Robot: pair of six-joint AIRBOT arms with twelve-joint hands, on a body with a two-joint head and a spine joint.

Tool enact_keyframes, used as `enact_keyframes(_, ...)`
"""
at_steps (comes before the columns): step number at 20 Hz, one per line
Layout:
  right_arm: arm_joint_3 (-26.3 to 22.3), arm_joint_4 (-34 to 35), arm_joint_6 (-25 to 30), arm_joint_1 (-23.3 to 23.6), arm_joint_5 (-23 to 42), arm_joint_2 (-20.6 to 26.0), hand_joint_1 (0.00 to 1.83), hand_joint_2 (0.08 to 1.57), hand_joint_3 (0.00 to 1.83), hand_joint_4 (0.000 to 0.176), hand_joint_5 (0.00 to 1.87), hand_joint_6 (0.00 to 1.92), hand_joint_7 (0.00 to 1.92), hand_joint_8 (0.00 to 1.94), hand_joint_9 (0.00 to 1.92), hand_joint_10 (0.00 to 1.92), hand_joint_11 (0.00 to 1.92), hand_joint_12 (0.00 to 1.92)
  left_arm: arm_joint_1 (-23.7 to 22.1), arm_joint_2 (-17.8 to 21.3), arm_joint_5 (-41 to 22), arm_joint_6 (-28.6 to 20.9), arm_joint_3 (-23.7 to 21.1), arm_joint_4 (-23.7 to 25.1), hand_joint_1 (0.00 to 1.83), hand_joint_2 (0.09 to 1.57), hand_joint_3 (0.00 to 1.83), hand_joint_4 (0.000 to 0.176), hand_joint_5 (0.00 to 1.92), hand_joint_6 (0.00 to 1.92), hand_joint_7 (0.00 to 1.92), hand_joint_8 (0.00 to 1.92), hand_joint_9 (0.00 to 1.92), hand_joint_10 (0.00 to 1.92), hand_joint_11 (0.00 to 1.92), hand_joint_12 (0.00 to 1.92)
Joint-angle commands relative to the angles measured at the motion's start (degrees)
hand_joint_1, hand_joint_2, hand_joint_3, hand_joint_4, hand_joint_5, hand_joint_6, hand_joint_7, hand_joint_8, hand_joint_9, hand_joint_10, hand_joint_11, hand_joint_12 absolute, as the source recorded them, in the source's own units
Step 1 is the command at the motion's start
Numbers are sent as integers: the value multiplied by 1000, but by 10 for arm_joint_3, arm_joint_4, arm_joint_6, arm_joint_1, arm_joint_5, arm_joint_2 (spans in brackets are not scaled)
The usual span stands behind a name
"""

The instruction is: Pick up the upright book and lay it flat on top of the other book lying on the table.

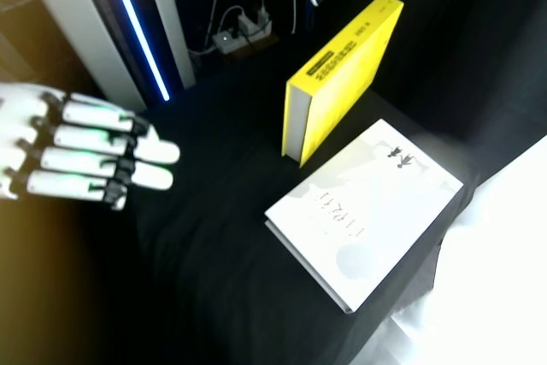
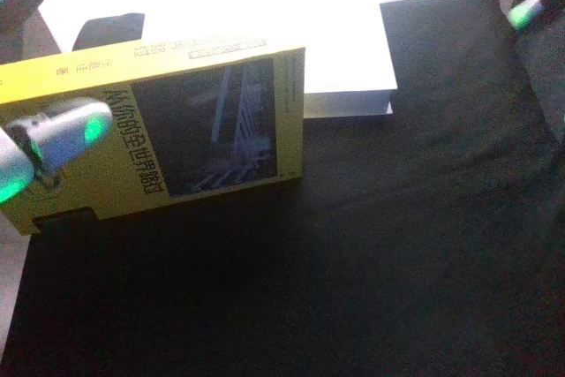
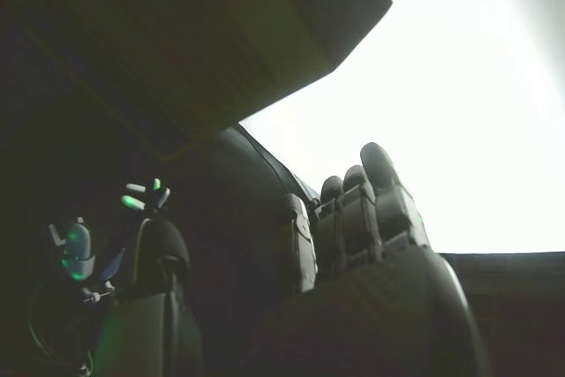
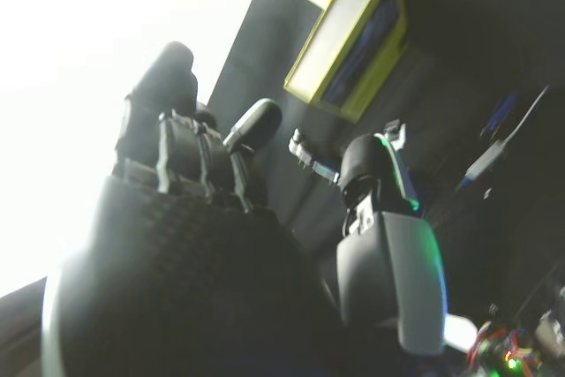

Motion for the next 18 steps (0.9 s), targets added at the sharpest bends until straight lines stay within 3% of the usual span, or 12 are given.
enact_keyframes(1,6,27,8,8,68,0,431,1326,28,0,0,0,0,0,0,0,19,16,-3,4,-73,0,1,1,321,1262,6,162,0,0,0,0,0,0,0,0)
enact_keyframes(2,12,27,19,8,71,-7,434,1334,13,0,0,0,0,0,0,0,3,115,-2,5,-73,0,1,-3,382,1278,8,136,0,0,0,0,0,0,0,0)
enact_keyframes(3,16,27,27,7,74,-13,412,1339,7,0,0,0,0,0,0,0,0,105,-1,5,-72,0,1,-6,431,1287,8,131,0,0,0,0,0,0,0,0)
enact_keyframes(4,18,27,30,7,74,-16,400,1341,4,0,0,0,0,0,0,0,0,74,1,5,-72,0,1,-10,464,1277,2,146,0,0,0,0,0,0,0,0)
enact_keyframes(7,18,27,30,7,74,-17,327,1354,6,0,0,0,0,0,0,0,0,0,5,4,-64,0,3,-35,512,1263,0,116,0,0,0,0,0,0,0,0)
enact_keyframes(10,20,27,31,7,74,-21,369,1349,1,0,0,0,0,0,0,0,0,0,10,0,-41,0,10,-67,600,1195,0,124,0,0,0,0,0,0,0,0)
enact_keyframes(12,21,27,35,7,74,-22,343,1354,3,0,0,0,0,0,0,0,0,0,10,-8,-33,0,15,-81,634,1175,0,108,0,0,0,0,0,0,0,0)
enact_keyframes(13,21,27,36,7,74,-23,363,1355,3,0,0,0,0,0,0,0,0,0,10,-13,-27,0,17,-86,656,1184,0,116,0,0,0,0,0,0,0,0)
enact_keyframes(14,22,27,36,7,74,-23,385,1358,3,0,0,0,0,0,0,0,0,0,10,-16,-21,0,19,-90,635,1180,0,154,0,0,0,0,0,0,0,0)
enact_keyframes(15,22,27,36,7,74,-24,416,1352,0,0,0,0,0,0,0,0,7,3,10,-21,-15,0,21,-94,613,1172,0,165,0,0,0,0,0,0,0,0)
enact_keyframes(17,22,27,36,7,74,-24,405,1353,0,0,0,0,0,0,0,0,2,1,10,-29,-3,0,23,-102,655,1158,0,153,0,0,0,0,0,0,0,0)
enact_keyframes(18,22,27,37,7,74,-24,405,1350,0,0,0,0,0,0,0,0,2,1,11,-31,0,0,23,-103,650,1146,0,171,0,0,0,0,0,0,0,0)
